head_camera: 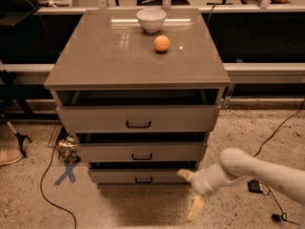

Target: Open bottom drawer

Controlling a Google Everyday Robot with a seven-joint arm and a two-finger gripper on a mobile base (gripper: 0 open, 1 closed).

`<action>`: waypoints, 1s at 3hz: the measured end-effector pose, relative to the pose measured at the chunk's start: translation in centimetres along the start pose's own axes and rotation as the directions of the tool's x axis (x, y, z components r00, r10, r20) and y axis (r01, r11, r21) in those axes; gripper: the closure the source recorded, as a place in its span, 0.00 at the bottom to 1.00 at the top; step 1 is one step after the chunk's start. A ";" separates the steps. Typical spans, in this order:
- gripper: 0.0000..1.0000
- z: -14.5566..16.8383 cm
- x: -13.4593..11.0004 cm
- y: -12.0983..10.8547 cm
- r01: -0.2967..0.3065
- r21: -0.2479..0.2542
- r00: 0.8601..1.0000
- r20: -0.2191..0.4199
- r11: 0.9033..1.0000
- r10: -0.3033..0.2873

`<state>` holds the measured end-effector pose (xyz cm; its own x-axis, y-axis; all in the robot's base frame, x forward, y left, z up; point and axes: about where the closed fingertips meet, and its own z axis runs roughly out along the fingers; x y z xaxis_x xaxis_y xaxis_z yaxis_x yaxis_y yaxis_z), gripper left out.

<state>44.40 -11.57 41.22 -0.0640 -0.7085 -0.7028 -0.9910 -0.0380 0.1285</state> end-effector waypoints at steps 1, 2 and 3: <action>0.00 6.0 2.0 -0.8 0.075 -0.025 0.997 -0.027 0.997 -0.076; 0.00 6.7 2.3 -0.7 0.075 -0.028 0.997 -0.026 0.997 -0.075; 0.00 9.6 3.7 -2.3 0.076 0.006 0.996 -0.046 0.997 -0.076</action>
Offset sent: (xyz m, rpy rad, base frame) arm -0.0003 0.0256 -0.0519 -0.0155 -0.0336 0.0673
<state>45.29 -7.35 31.66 0.0170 -0.7349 -0.6779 -0.9936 -0.0879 0.0704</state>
